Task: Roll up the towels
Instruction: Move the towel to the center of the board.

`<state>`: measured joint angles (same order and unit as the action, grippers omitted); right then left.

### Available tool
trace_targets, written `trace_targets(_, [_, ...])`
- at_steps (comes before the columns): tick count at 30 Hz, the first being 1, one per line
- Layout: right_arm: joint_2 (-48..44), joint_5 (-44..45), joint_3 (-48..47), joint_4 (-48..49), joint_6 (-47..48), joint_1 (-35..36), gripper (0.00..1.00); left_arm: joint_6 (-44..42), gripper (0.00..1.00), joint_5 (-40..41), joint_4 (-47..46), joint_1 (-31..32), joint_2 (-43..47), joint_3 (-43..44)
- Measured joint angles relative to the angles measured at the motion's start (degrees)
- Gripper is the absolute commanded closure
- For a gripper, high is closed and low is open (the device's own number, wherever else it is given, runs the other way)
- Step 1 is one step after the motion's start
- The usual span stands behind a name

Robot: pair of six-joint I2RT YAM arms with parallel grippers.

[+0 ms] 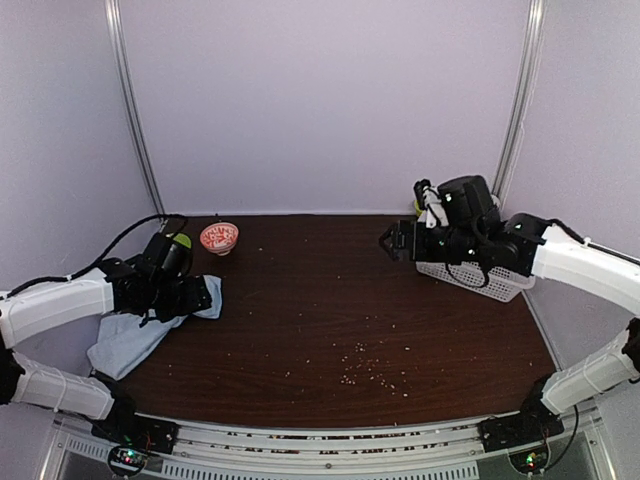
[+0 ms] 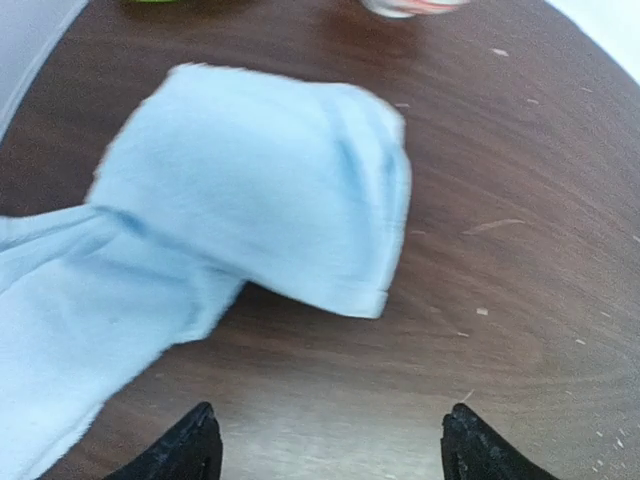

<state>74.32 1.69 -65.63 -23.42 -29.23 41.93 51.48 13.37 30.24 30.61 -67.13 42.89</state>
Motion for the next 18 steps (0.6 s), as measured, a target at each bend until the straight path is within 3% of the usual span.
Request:
trace_targets(5, [5.9, 1.0, 6.8, 1.0, -1.1, 8.0, 0.04, 0.0, 0.22, 3.1, 2.7, -9.3, -2.3, -1.2])
trace_targets(11, [5.2, 1.3, 8.4, 2.0, -2.3, 11.1, 0.04, -1.4, 0.24, 4.5, 1.9, -14.5, -9.9, 5.1])
trace_targets(18, [-0.6, 2.6, 9.4, 2.3, -2.7, 11.1, 0.04, -3.8, 0.53, 4.2, -0.9, -17.4, -20.8, 9.9])
